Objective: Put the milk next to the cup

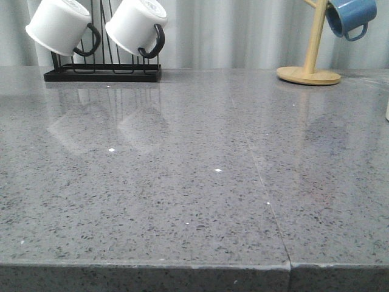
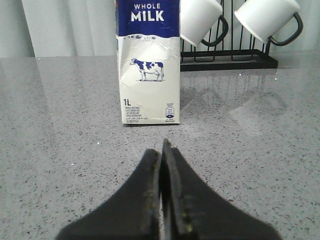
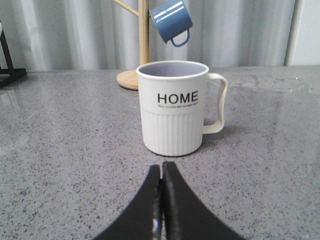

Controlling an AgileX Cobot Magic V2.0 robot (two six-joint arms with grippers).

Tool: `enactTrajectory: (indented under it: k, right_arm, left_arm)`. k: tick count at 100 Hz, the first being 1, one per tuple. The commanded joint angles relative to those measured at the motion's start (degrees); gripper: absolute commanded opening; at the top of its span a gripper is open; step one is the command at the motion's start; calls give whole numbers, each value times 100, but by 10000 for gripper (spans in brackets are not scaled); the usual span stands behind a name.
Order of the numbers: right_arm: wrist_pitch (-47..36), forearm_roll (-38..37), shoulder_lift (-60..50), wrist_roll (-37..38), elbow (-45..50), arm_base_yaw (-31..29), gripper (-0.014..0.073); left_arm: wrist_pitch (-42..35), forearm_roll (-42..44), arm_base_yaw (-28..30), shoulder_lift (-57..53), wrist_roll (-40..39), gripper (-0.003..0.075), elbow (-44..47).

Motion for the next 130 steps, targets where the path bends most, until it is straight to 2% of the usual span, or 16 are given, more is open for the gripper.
enactTrajectory:
  k: [1, 20, 34, 39, 45, 58, 63, 75, 101, 130]
  right_arm:
    - [-249, 7, -117, -46, -325, -14, -57]
    - [1328, 65, 318, -41, -1415, -14, -58]
    - [1816, 322, 949, -40, -1969, -14, -50]
    - [1793, 382, 1204, -40, -2060, -14, -14]
    - [1629, 432, 1515, -40, -2086, -14, 70]
    - [1072, 450, 2044, 0, -2077, -20, 347]
    - [783, 450, 2276, 0, -2058, -36, 397]
    - [129, 435, 2811, 0, -2058, -212, 404]
    - [-1290, 426, 4196, -34, -2058, -1151, 404]
    - [-2926, -60, 5860, 0, -2058, -1326, 404]
  left_arm:
    - [-433, -40, -19, -158, -62, -20, 352]
    - [-433, -40, -19, -158, -62, -20, 352]
    - [-433, -40, -19, -158, -62, -20, 352]
    - [-433, -40, -19, -158, -62, -20, 352]
    - [-433, -40, -19, -158, -62, -20, 352]
    - [-433, -40, -19, -158, -62, -20, 352]
    - [-433, -40, -19, -158, -62, -20, 352]
    - [-433, -40, -19, -158, -62, -20, 352]
    - [-433, -40, -19, -158, -62, -20, 352]
    - [-433, -40, -19, -158, -62, -20, 352]
